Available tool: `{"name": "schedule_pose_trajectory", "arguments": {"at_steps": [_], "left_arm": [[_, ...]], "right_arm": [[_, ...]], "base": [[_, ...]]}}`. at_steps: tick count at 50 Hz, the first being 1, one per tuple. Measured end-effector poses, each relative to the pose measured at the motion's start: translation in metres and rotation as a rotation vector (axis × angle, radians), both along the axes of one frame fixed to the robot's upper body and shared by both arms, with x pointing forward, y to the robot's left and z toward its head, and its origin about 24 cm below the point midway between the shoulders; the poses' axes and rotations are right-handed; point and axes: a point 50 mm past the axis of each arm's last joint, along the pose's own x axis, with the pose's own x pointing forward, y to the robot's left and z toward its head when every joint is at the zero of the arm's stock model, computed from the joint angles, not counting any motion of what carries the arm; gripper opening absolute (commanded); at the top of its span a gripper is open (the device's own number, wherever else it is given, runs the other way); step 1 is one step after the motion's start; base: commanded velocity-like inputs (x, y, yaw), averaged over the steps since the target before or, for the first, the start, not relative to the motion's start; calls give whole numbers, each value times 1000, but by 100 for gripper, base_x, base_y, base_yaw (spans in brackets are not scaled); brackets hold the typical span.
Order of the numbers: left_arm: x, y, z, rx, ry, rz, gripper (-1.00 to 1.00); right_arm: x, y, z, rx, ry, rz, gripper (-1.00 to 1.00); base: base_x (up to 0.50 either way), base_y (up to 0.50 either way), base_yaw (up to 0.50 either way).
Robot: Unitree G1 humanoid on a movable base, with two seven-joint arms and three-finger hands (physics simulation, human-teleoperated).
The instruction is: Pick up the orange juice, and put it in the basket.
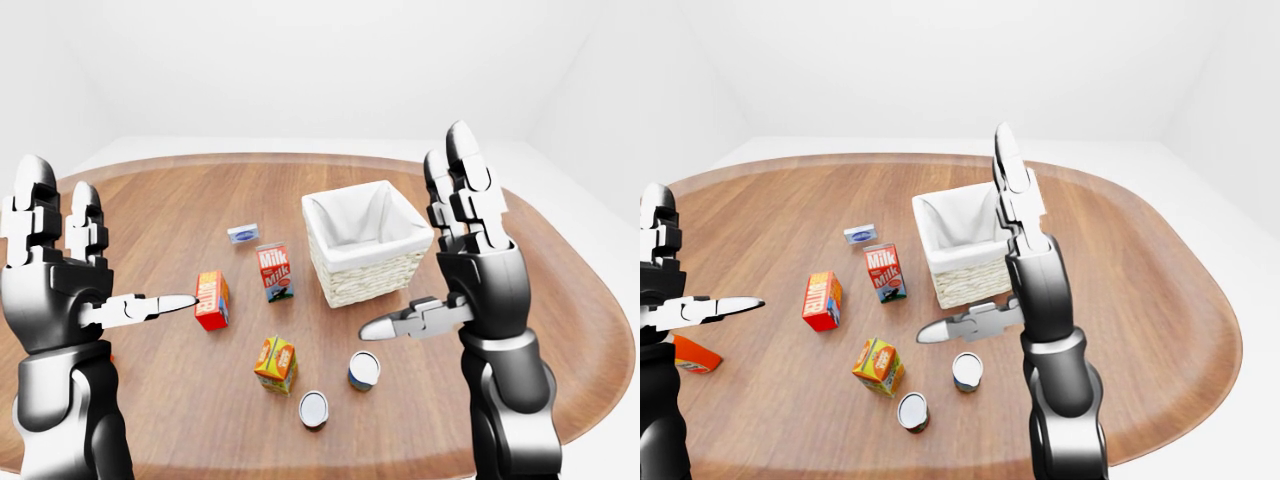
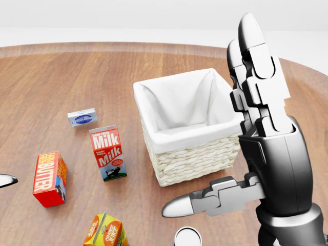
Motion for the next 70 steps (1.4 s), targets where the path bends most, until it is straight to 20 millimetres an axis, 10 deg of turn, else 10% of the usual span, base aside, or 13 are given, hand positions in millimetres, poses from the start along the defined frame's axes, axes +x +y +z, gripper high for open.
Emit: {"name": "schedule_pose_trajectory", "arguments": {"at_steps": [34, 70], "left_arm": [[-3, -2, 3, 7, -16, -3, 100], [-6, -2, 5, 12, -28, -4, 100]], "right_arm": [[16, 37, 20, -443, -96, 58, 100], [27, 75, -3, -731, 42, 158, 100]], "base": [[0, 0, 0], [0, 0, 0]]}}
